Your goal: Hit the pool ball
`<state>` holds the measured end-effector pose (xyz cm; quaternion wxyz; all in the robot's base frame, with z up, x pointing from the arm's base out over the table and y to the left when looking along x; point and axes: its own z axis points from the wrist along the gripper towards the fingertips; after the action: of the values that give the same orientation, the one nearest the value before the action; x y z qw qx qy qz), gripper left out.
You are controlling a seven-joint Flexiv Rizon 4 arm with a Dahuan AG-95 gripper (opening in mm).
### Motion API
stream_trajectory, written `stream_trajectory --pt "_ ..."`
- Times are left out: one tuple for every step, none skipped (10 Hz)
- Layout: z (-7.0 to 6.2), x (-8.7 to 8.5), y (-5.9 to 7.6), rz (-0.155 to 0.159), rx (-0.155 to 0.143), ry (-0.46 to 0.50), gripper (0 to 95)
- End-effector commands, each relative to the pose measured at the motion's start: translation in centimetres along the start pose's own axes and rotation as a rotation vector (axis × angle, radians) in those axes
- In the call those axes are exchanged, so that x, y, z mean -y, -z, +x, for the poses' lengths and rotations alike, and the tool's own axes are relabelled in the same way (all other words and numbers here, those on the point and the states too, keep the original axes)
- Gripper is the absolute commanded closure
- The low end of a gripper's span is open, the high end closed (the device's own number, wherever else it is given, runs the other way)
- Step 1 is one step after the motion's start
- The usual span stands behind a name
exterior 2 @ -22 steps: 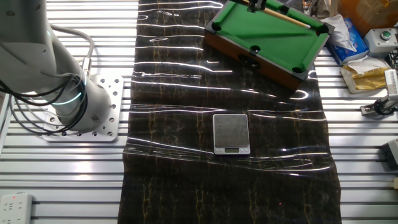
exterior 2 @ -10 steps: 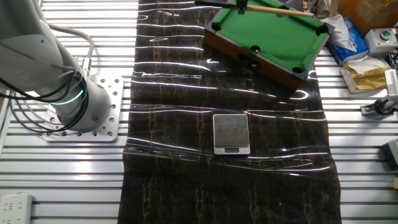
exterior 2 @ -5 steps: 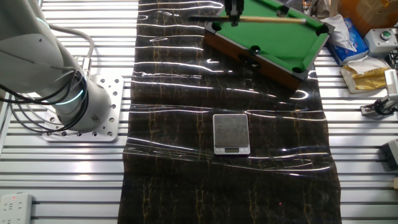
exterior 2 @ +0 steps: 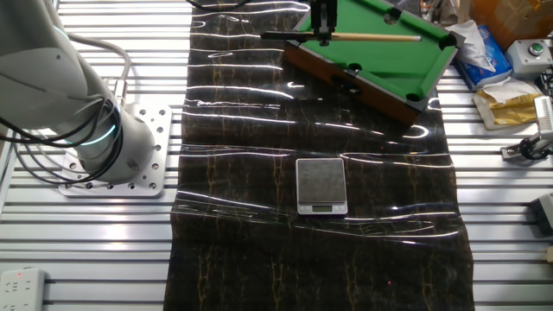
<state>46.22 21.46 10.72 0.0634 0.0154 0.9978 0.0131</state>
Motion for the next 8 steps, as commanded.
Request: stream_trajectory --pt "0.1 0.1 -0.4 0.002 -0.001 0.003 95.0" --pt "0.1 0.2 -0.9 0.003 0.000 0.006 95.0" --pt "0.1 0.2 -1.5 0.005 0.000 0.015 95.0" --pt "0.1 0.2 -1.7 0.004 0.000 0.014 95.0" --pt "0.1 0.3 -2.2 0.005 0.001 0.014 95.0" --pt "0.1 0.3 -2.5 0.006 0.001 0.016 95.0" --pt "0.1 0.3 -2.6 0.003 0.003 0.017 95.0" --pt "0.1 0.3 -2.6 -0.010 -0.008 0.046 57.0"
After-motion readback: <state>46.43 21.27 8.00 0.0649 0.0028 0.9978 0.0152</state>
